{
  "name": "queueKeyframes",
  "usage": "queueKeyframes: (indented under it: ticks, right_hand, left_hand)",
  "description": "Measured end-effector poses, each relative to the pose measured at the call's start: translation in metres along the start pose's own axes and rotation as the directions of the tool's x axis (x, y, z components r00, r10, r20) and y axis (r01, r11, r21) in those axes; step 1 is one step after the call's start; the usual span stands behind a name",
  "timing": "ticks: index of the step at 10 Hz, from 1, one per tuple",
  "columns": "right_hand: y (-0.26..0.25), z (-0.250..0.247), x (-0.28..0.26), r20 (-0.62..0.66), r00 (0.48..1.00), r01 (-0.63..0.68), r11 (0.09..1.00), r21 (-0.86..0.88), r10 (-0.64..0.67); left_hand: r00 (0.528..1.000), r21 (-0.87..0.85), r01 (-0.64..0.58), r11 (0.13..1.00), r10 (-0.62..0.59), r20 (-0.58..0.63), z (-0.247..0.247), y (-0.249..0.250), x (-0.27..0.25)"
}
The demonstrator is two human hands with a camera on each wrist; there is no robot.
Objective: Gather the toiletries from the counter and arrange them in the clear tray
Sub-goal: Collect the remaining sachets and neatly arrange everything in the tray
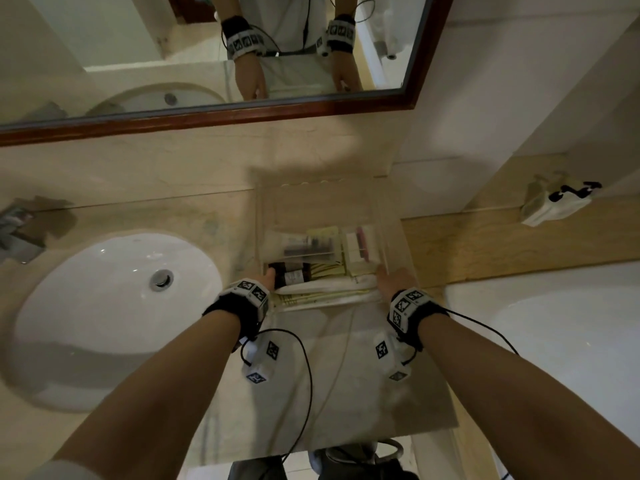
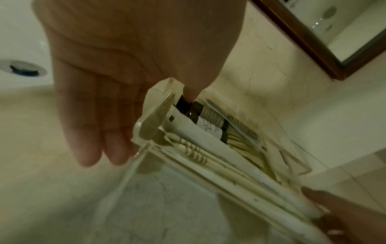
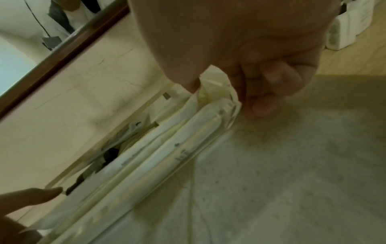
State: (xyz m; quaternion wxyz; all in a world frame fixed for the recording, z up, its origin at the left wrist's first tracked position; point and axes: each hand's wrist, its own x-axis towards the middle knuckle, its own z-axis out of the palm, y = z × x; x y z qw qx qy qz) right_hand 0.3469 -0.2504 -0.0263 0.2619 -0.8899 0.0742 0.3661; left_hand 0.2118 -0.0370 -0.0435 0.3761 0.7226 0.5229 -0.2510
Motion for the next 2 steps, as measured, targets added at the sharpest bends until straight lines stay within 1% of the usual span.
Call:
queueKeyframes:
  ticks: [1, 2]
  right_hand:
    - [0.004, -0.003, 0.0, 0.103, 0.993, -0.046, 0.993, -0.111, 0.058]
    - [0.003, -0.003, 0.009, 0.103, 0.993, -0.059, 0.997, -0.048, 0.064]
  left_hand:
    - [0.991, -0.208, 0.089, 0.974, -0.065, 0.12, -0.005, 0.006, -0.031]
    - [0.987, -0.276, 0.105, 0.955, -0.066, 0.147, -0.01, 0.01, -0.042]
